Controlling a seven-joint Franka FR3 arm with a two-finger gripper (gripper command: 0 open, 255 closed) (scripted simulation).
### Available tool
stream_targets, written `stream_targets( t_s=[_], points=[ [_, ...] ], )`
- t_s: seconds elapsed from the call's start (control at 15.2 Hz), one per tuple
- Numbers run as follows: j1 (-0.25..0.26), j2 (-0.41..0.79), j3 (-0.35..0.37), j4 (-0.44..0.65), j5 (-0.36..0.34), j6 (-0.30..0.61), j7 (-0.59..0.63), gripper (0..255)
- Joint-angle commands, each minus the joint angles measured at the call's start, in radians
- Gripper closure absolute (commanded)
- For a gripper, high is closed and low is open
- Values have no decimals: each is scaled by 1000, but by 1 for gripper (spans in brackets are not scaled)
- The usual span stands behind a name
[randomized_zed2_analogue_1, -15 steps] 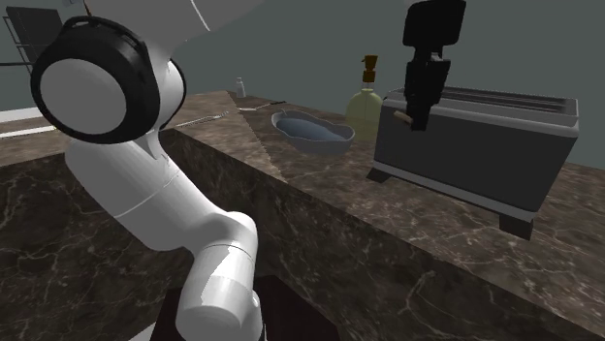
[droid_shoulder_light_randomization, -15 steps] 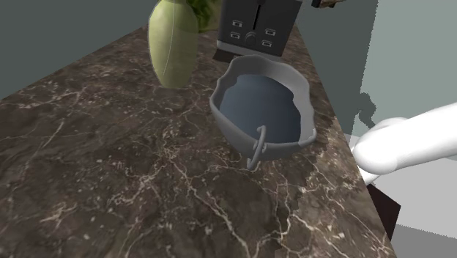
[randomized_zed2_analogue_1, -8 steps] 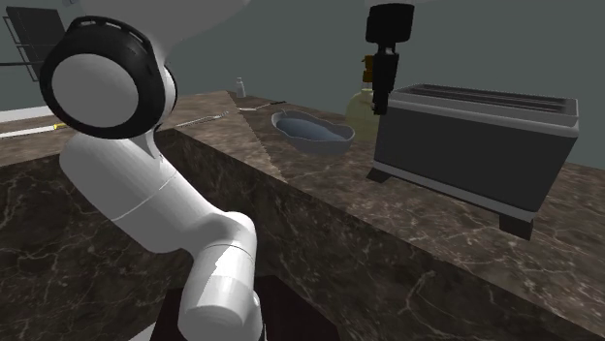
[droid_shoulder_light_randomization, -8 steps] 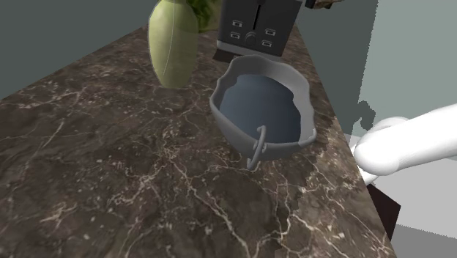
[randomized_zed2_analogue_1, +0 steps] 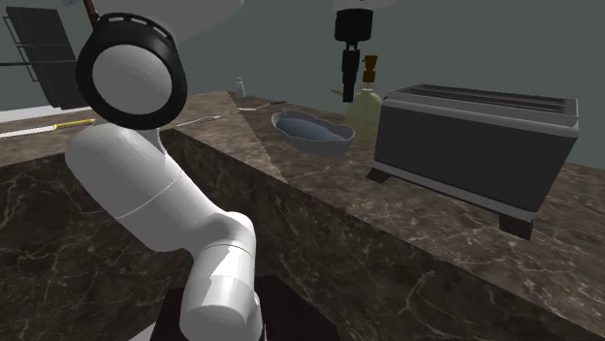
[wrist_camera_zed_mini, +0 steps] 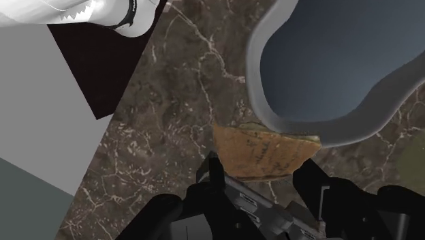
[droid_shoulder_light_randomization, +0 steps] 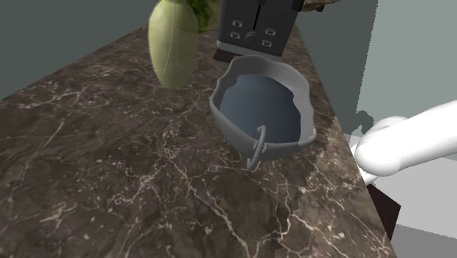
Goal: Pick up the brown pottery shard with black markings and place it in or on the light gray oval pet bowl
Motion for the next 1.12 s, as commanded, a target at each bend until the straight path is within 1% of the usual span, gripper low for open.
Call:
stream_targets(
  t_s=[0.0, 0.2, 0.4, 0.59, 0.66, 1.06],
  points=[
    [6, 13, 46, 23, 17, -5, 60, 255],
    [9, 58, 127, 81, 32, -12, 156, 255],
    [9, 119, 223, 152, 32, -17, 260, 255],
    [8, 205, 341, 238, 8, -22, 380, 255],
    [10, 253, 400, 280, -15, -24, 438, 255],
    [24, 165, 344, 122, 35, 66, 388, 255]
  ],
)
